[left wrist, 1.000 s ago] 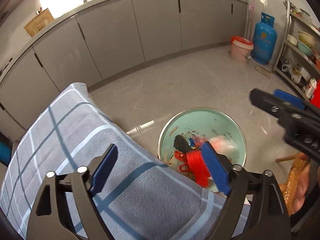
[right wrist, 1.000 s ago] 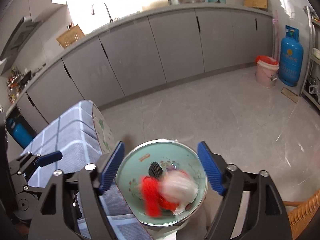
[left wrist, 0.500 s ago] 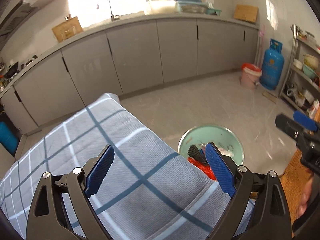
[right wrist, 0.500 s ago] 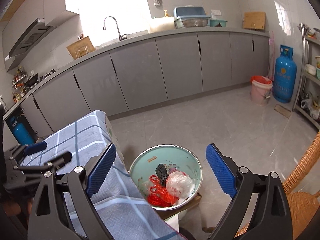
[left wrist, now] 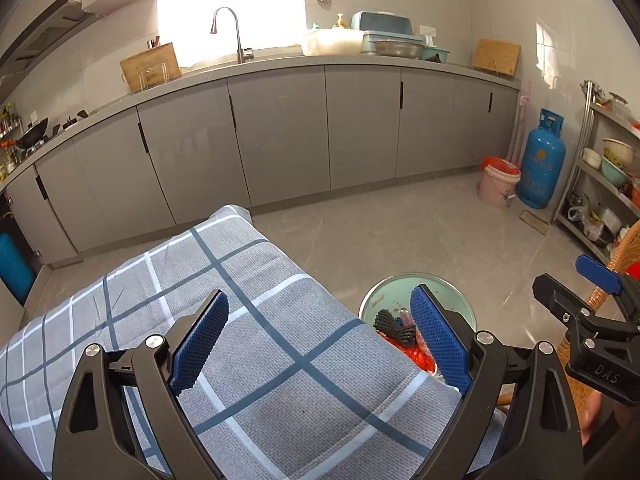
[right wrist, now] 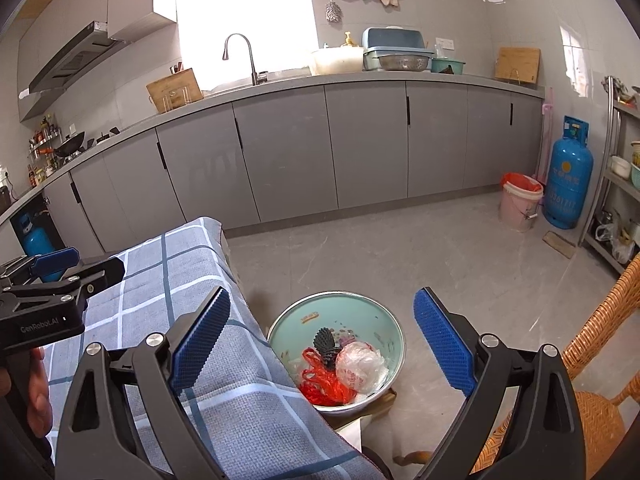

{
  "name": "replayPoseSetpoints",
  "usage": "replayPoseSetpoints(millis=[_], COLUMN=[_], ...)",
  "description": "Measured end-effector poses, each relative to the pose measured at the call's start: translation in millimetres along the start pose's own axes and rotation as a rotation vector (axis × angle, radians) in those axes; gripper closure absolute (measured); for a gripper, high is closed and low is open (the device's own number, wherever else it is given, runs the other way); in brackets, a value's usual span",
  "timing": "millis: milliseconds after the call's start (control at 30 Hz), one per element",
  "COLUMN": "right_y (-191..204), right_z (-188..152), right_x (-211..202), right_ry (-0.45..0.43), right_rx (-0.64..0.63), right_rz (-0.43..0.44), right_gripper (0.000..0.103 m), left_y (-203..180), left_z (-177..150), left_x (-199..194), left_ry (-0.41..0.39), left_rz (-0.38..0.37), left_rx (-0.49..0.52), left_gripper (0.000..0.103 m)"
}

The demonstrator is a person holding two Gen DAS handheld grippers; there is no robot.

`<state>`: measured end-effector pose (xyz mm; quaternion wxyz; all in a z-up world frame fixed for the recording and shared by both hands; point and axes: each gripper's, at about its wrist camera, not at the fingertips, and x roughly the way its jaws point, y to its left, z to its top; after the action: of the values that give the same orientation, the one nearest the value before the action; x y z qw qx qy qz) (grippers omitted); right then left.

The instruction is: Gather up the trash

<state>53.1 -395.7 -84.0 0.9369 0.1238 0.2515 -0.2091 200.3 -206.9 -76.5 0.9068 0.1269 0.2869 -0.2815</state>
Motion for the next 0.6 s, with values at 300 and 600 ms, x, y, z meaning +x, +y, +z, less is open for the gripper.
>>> replayPoseSetpoints(millis=[300, 600], right_y=[7, 15], right_z=[2, 4], right_x=[-5, -8], right_ry=[-0.011, -0.011], right_rx=[-0.014, -0.031], right_rz=[-0.001, -0.002], right_gripper=[0.011, 0.011], left_y=[6, 13], left_z=[-1, -2], left_x=[-6, -12], left_ry=[-0.011, -0.024], left_rz=[-0.004, -0.009], left_rx=[-0.015, -0.025], left_gripper=[0.012, 0.012])
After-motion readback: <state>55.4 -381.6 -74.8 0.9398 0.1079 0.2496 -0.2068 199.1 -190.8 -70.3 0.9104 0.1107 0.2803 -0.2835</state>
